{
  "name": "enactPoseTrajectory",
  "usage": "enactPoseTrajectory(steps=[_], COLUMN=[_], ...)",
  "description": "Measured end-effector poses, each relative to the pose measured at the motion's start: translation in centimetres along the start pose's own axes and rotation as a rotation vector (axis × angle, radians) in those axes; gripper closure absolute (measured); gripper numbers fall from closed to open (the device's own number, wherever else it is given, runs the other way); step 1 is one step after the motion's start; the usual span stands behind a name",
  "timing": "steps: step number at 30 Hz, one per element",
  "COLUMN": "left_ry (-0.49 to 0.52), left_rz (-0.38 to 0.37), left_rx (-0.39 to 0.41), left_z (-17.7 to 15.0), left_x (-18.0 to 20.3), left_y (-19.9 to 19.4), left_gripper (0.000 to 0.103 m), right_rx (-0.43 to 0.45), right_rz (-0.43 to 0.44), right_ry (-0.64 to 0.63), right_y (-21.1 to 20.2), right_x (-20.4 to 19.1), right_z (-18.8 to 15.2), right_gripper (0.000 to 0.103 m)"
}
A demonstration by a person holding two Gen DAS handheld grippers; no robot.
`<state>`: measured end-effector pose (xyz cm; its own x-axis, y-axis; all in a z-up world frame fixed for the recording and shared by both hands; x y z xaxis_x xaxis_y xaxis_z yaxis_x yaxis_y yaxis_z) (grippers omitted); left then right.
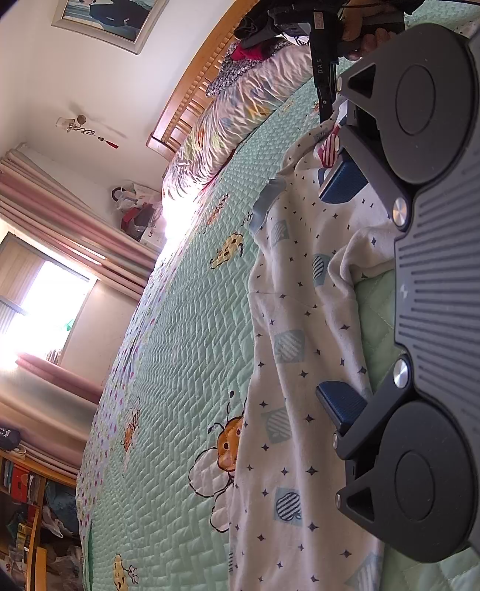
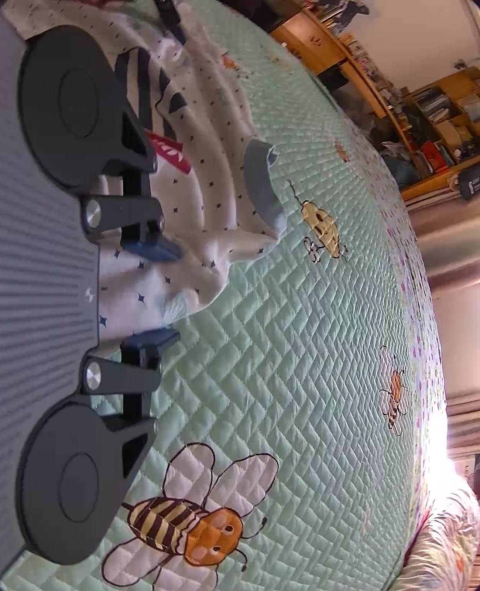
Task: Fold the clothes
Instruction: 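Grasp the blue sleeve cuff with the right gripper and lift it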
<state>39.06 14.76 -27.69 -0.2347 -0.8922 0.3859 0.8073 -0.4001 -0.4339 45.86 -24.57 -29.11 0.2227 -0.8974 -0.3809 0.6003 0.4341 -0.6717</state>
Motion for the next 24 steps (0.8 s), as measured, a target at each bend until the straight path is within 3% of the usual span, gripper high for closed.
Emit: enactPoseTrajectory(steps=[2, 7, 10, 15, 19, 21, 23, 24], left_ry=[0.000, -0.002, -0.003, 0.000, -0.001, -0.003, -0.005, -0.006], left_rz=[0.000, -0.001, -0.002, 0.000, -0.001, -0.002, -0.003, -0.004], left_rx=[-0.001, -0.001, -0.001, -0.003, -0.002, -0.002, -0.002, -0.002], left_z=[0.0, 0.0, 0.0, 0.0, 0.0, 0.0, 0.0, 0.0], left_x=[0.0, 0.0, -0.1, 0.0, 0.0, 0.0, 0.0, -0.1], left_y=[0.0, 0.0, 0.0, 0.0, 0.0, 0.0, 0.0, 0.0], left_gripper=[0.001, 0.001, 0.001, 0.001, 0.001, 0.001, 0.001, 0.001], right_rx=[0.004, -0.005, 0.028, 0.129, 0.037, 0.096, 0.149, 0.164], right_rz=[0.026, 0.027, -0.048, -0.200, -0.177, -0.151, -0.119, -0.120], right_ry=[0.038, 0.056, 0.003, 0.002, 0.019, 0.043, 0.106, 0.123], right_y=[-0.6, -0.3, -1.1, -5.1, -3.7, -4.7, -6.7, -7.8], right_x=[0.8, 1.5, 1.7, 5.7, 5.4, 4.7, 4.9, 5.1], right_z=[-0.1, -0.9, -0.1, 2.9, 1.6, 1.6, 1.5, 1.2], right_gripper=[0.074, 0.099, 0.100, 0.100, 0.091, 0.085, 0.068, 0.067])
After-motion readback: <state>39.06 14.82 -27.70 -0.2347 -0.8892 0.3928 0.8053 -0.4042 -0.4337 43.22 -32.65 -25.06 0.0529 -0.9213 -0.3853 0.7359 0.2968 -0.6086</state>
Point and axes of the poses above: each gripper's, at about its wrist camera, not at the fingertips, and y roughly the way its jaws point, x to its right, z to its top, the point moved 9 cm from there along y, roughly the way its jaws point, and after that the axes turned 3 degrees about y, right-handed, at the moved point
